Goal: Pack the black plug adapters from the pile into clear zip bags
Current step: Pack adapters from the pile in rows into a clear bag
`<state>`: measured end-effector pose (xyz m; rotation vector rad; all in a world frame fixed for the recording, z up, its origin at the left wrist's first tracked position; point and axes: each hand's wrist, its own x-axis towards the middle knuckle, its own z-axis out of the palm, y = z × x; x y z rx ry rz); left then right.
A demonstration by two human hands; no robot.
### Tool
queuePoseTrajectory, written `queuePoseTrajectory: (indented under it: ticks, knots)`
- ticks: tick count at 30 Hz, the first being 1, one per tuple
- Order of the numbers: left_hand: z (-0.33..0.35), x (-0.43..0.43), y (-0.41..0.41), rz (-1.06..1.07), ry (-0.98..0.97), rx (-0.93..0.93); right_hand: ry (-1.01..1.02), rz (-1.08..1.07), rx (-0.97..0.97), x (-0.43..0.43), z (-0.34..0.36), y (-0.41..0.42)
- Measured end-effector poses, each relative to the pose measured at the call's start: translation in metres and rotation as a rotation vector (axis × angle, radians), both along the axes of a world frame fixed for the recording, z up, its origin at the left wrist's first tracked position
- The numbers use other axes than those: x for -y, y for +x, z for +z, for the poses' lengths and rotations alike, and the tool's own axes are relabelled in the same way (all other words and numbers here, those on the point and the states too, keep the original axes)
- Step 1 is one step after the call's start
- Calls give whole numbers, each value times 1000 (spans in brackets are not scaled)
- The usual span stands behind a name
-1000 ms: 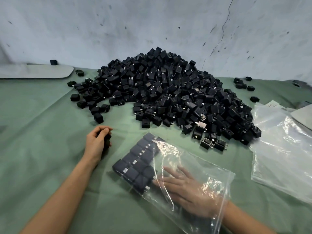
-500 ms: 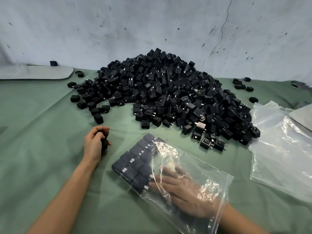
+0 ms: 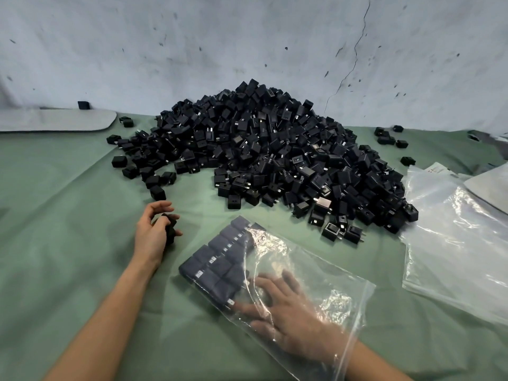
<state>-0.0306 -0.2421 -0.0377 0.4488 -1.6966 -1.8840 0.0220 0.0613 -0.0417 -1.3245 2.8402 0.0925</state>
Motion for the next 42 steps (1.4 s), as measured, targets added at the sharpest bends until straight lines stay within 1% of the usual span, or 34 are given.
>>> queuePoseTrajectory:
  ticks: [2,5,8,9,11,13,16,20,24,26,31,32,34,35,38,41,42]
  knots:
    - [0,1,0,2,23,-12,18,9,36,-1,-2,-2]
    - [-1,2,-2,17,74,-41,-99,82,136,-6,-13,-5]
    - [-3,2,-2,64,95,-57,-152,54,176,-19,-16,-2]
    - [-4,2,-3,72,102,-54,-161,31,173,-24,-15,-1]
    - [-6,5,-4,59,117,-37,-156,7,74,-32,-8,-1]
    - [-9,6,-6,46,118,-16,-152,26,6,-30,-3,-4]
    - [-9,4,-7,83,79,1,-165,44,-73,-15,-7,-7]
    - [-9,1,-8,103,52,21,-181,45,1,-8,-24,-9]
    - [-9,2,-5,91,-19,-2,-253,83,1,-7,-31,-11]
    - [-9,1,-4,83,-57,20,-307,108,37,-7,-31,-11]
    - [-8,0,-2,87,-67,18,-356,176,-7,-11,-26,-19]
    - [-8,0,-1,88,-68,24,-383,172,53,-12,-24,-19]
    - [-6,0,0,82,-78,39,-512,135,151,-11,-24,-22]
    - [-6,-1,0,77,-85,42,-561,114,165,-9,-26,-25]
    - [-7,-3,-1,65,-128,58,-520,68,178,0,-29,-31]
    - [-8,-4,-2,57,-172,52,-498,89,129,8,-31,-34]
    - [-8,-4,-2,57,-180,50,-487,101,141,9,-29,-34]
